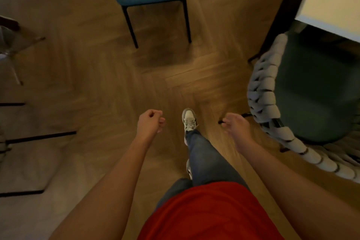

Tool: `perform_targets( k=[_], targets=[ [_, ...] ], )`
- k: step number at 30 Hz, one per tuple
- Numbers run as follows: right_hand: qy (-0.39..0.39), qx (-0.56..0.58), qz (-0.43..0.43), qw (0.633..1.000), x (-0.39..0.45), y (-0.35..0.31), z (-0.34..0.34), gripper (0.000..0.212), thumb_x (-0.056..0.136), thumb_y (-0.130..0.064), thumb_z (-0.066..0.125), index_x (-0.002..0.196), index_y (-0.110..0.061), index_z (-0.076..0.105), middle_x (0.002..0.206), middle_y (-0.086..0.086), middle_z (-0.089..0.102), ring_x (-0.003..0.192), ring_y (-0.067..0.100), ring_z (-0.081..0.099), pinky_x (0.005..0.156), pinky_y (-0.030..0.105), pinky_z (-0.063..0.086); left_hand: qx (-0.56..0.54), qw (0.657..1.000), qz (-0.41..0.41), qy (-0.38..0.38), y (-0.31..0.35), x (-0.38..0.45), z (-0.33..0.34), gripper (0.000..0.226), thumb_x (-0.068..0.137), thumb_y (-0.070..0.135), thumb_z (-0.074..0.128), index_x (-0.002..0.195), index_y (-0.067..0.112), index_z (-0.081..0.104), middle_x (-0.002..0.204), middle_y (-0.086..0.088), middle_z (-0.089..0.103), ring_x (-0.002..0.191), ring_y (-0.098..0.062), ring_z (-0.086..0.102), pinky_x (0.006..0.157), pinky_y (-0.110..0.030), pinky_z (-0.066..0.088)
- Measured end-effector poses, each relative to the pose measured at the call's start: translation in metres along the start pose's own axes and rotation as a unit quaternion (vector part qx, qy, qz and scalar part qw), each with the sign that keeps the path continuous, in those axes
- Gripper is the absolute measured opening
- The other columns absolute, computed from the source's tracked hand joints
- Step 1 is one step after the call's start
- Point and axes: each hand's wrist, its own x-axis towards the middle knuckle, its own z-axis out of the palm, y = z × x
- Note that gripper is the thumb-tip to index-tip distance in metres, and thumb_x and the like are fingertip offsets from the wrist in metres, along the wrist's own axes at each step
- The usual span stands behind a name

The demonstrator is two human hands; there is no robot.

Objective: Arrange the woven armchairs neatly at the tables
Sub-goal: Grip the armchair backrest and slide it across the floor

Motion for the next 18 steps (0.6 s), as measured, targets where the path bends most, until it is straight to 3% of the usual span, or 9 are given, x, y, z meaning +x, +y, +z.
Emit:
perform_targets(
  k=[3,7,9,12,16,18],
  targets=[
    [-0.029,-0.113,-0.061,0.991,0.021,-0.033,0.037,0.016,0.099,-0.030,0.053,0.098,-0.020,0.066,0.099,0.005,0.068,0.094,0.021,0.064,0.086,0.040,0.051,0.028,1.000,0.008,0.010,0.025,0.031,-0.021,0.016,0.098,0.022,0.055,0.085,0.019,0.064,0.078,-0.004,0.069,0.067,-0.014,0.061,0.057,-0.028,0.046],
    [-0.046,-0.194,-0.085,0.976,0.045,-0.084,0.084,0.020,0.099,-0.030,0.053,0.100,-0.016,0.067,0.093,0.002,0.067,0.090,0.020,0.063,0.078,0.035,0.050,0.068,0.998,0.008,0.014,0.069,0.077,-0.048,0.018,0.098,0.023,0.056,0.083,0.020,0.064,0.079,-0.003,0.069,0.070,-0.014,0.062,0.062,-0.029,0.046],
    [-0.057,-0.224,-0.093,0.968,0.056,-0.112,0.109,0.020,0.099,-0.032,0.053,0.104,-0.019,0.066,0.097,-0.001,0.067,0.094,0.018,0.063,0.083,0.036,0.051,0.065,0.998,0.015,0.017,0.095,0.100,-0.061,0.018,0.098,0.020,0.056,0.081,0.020,0.064,0.076,-0.003,0.068,0.068,-0.015,0.060,0.061,-0.029,0.045],
    [-0.069,-0.220,-0.097,0.968,0.074,-0.154,0.151,0.014,0.099,-0.029,0.053,0.095,-0.023,0.064,0.094,0.000,0.067,0.094,0.021,0.065,0.088,0.043,0.052,0.062,0.997,0.025,0.029,0.136,0.133,-0.081,0.019,0.098,0.017,0.055,0.081,0.016,0.063,0.074,-0.005,0.067,0.065,-0.015,0.059,0.062,-0.028,0.046],
    [-0.104,-0.201,-0.106,0.968,0.091,-0.207,0.212,0.013,0.102,-0.025,0.050,0.102,-0.019,0.062,0.097,0.000,0.066,0.091,0.015,0.063,0.073,0.025,0.048,0.063,0.997,0.041,0.023,0.186,0.178,-0.112,0.017,0.100,0.018,0.053,0.087,0.014,0.064,0.081,-0.007,0.069,0.070,-0.015,0.062,0.065,-0.026,0.048],
    [-0.117,-0.192,-0.107,0.968,0.101,-0.228,0.244,0.013,0.102,-0.027,0.051,0.103,-0.020,0.061,0.097,-0.004,0.065,0.091,0.009,0.062,0.070,0.022,0.046,0.065,0.997,0.047,0.016,0.209,0.205,-0.129,0.018,0.100,0.019,0.053,0.086,0.017,0.064,0.082,-0.007,0.070,0.070,-0.014,0.064,0.064,-0.025,0.048]
  ],
)
